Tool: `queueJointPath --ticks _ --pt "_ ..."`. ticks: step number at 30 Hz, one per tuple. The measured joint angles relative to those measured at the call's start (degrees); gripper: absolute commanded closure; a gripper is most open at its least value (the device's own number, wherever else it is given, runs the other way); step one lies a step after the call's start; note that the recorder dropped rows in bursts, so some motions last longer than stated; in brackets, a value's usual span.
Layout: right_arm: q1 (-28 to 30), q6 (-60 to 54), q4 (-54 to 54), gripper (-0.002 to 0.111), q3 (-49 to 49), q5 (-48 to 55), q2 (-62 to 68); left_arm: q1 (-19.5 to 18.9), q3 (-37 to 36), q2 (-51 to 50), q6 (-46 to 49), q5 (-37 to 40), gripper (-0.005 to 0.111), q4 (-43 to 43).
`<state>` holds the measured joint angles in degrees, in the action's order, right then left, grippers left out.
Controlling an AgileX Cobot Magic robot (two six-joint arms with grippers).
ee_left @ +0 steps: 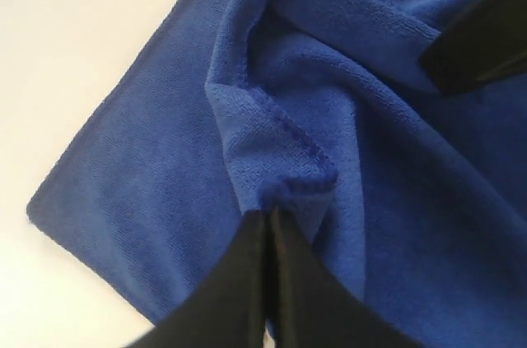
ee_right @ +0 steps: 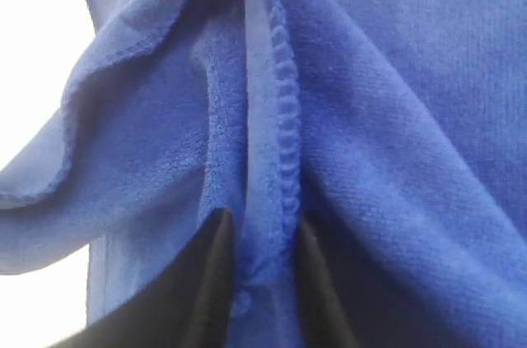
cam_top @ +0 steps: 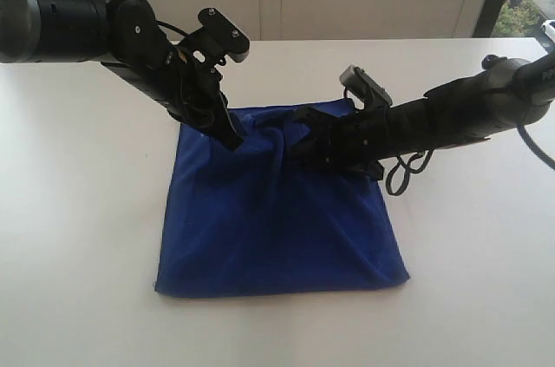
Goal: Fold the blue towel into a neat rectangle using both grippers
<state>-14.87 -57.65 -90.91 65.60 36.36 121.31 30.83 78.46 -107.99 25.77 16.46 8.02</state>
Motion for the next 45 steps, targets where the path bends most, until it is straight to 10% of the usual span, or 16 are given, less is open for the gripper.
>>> queueJointPath --ticks 13,26,45 --pt "0.3 -4.6 3.1 0.108 0.0 -3.5 -5.0 -0.1 0.0 0.4 -2.8 0.8 0.107 0.0" --pt "3.3 0.9 40.5 0.108 0.0 -2.2 -23.0 -0.1 0.0 11.7 -16.1 14.5 0.107 0.5" --pt "3.3 17.3 56.6 0.108 -6.8 11.2 -47.9 0.4 -5.4 30.2 -22.4 25.5 0.107 7.7"
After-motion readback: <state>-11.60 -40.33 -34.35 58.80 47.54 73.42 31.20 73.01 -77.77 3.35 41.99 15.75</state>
